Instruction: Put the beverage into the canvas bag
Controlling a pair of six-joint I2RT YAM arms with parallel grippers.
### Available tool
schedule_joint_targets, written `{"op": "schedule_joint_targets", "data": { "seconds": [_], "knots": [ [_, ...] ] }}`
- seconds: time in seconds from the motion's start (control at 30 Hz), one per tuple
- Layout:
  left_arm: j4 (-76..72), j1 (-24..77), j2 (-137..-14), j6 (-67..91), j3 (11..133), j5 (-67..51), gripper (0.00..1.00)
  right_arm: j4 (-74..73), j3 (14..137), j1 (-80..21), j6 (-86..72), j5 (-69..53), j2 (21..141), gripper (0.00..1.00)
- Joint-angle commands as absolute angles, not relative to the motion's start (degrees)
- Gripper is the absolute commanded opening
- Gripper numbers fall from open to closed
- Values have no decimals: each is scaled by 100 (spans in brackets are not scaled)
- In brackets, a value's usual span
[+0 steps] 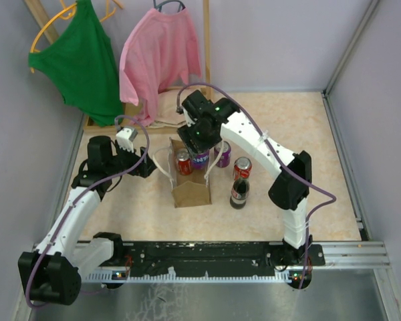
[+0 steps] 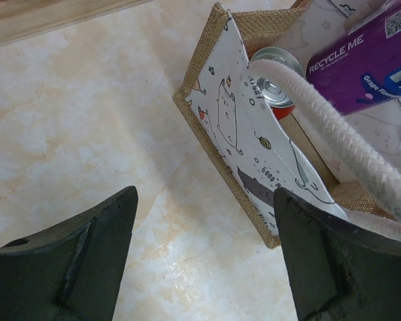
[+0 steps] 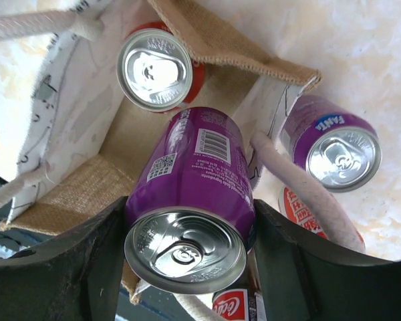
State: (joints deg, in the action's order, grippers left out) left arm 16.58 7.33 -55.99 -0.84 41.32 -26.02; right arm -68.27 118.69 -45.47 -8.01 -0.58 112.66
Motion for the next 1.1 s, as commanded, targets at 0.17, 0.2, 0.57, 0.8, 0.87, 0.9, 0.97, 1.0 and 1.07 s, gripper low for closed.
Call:
{"op": "schedule_joint_targets", "data": {
  "seconds": [0.17,0.2,0.57,0.8,0.87,0.9,0.97,1.0,1.07],
  "knots": [
    [1457,694,-5609,-49,4250,-2689,88,-6413,11608,-4579,-899,12,10720,0],
    [1451,694,-5612,-52,4250,-2697,88,-6367,11543,-4579,-897,13,10710,0],
    [1424,699,-5592,-62,4210,-2663,88,-5925,11211,-4579,-899,9,10985,0],
    [1380,694,-5592,-59,4210,-2635,88,-5884,11356,-4581,-862,-15,11265,0],
    [1372,694,-5595,-61,4200,-2629,88,-5905,11393,-4579,-844,-18,11300,0],
    [1367,694,-5590,-57,4200,-2622,88,-5901,11399,-4579,-853,-20,11299,0],
    [1359,694,-5603,-46,4189,-2627,88,-5914,11399,-4579,-852,14,11284,0],
    [1350,694,-5599,-43,4179,-2628,88,-5926,11395,-4579,-839,29,11282,0],
    [1338,694,-5607,-35,4174,-2630,88,-5949,11378,-4579,-814,80,11266,0]
  ]
}}
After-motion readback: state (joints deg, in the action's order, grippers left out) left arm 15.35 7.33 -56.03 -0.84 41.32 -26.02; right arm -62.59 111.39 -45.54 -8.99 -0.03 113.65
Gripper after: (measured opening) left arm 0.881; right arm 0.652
